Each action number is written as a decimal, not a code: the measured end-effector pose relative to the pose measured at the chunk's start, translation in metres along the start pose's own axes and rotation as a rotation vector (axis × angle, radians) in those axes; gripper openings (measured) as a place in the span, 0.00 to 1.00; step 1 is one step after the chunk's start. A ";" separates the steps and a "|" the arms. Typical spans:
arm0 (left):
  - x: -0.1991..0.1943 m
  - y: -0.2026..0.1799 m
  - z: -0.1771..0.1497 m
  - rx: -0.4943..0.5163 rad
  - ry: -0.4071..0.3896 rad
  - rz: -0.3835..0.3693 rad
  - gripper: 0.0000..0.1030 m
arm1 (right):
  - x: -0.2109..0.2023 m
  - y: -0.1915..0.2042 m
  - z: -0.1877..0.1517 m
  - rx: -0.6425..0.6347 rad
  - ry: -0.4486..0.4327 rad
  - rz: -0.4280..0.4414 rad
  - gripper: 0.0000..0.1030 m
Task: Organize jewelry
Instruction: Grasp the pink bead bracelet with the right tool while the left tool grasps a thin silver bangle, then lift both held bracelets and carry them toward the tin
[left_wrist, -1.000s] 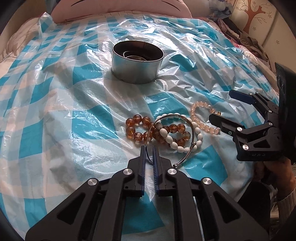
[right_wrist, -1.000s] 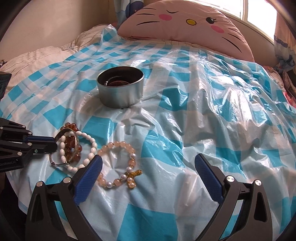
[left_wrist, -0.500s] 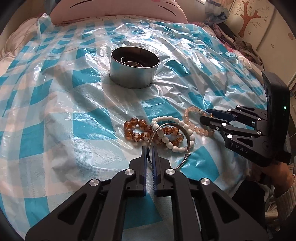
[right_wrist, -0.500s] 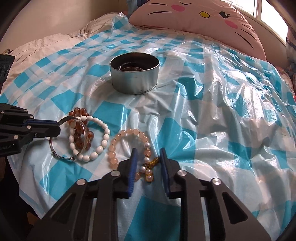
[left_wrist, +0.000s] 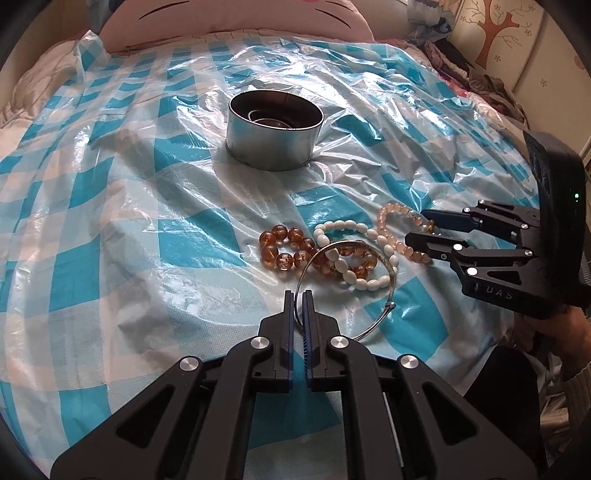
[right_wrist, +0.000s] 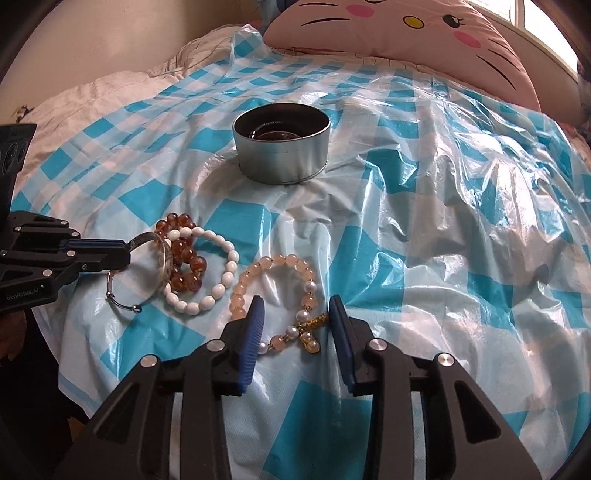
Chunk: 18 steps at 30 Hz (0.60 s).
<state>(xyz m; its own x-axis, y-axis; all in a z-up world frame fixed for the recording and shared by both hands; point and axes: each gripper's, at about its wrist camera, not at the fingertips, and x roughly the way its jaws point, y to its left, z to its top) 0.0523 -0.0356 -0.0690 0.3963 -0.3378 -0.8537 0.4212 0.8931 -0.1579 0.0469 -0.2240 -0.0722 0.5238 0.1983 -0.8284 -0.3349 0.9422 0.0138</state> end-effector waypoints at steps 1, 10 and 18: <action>0.002 -0.001 0.000 0.008 0.008 0.010 0.04 | 0.001 0.007 0.000 -0.046 0.002 -0.037 0.35; 0.005 0.000 -0.001 0.000 0.017 0.014 0.05 | -0.013 0.017 -0.003 -0.069 0.010 0.051 0.35; 0.007 0.001 -0.001 -0.001 0.023 0.016 0.05 | 0.010 -0.011 0.006 0.153 0.095 0.186 0.37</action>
<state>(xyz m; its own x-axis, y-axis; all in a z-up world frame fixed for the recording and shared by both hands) 0.0548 -0.0368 -0.0752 0.3842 -0.3171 -0.8671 0.4145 0.8984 -0.1449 0.0607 -0.2311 -0.0777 0.3860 0.3528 -0.8523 -0.2928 0.9231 0.2495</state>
